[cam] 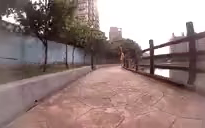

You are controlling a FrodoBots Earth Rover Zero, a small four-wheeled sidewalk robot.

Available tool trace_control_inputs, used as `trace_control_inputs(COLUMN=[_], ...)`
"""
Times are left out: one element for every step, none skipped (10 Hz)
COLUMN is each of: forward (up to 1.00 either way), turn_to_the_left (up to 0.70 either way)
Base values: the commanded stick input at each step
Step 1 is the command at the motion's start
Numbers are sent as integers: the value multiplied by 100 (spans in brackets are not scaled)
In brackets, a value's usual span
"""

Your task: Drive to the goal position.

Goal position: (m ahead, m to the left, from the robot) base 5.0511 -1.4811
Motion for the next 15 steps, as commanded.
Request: trace_control_inputs(forward=[100, 100, 100, 100, 100, 100, 100, 100, 100, 100, 100, 100, 100, 100, 100], turn_to_the_left=[-11, -5, 0, 0, 0, 0, 0, 8, 27, 21, 0, 0, 0, 0, 0])
